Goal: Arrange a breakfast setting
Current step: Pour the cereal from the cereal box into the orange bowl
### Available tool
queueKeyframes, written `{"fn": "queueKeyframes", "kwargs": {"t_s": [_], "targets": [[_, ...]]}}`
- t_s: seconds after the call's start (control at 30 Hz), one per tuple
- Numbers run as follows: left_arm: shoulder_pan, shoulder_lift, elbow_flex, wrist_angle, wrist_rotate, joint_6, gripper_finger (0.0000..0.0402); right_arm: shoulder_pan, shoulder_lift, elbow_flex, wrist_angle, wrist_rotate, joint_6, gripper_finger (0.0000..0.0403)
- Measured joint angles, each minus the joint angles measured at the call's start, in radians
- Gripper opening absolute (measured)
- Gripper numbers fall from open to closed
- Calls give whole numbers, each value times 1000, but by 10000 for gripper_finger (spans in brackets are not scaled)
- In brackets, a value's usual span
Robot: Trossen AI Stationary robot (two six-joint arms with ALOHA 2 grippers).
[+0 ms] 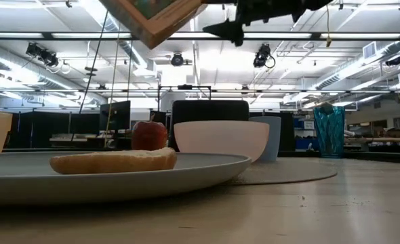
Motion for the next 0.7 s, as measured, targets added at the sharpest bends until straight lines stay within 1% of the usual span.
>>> {"fn": "queueKeyframes", "kwargs": {"t_s": [0.1, 0.23, 0.33, 0.4, 0.7], "targets": [[-36, 1, 0, 35, -2, 9, 3, 10, 27, 0, 80, -38, 26, 397], [-76, 2, 0, 85, -2, 15, 3, 28, 44, 0, 211, -85, 2, 398], [-108, 0, 1, 114, 0, 16, 3, 41, 41, -1, 277, -44, -45, 399], [-132, -1, 1, 143, -2, 22, 3, 47, 35, -1, 309, -19, -48, 399], [-236, 6, -2, 232, -6, 51, 3, 50, 33, 1, 385, 0, -29, 399]]}}
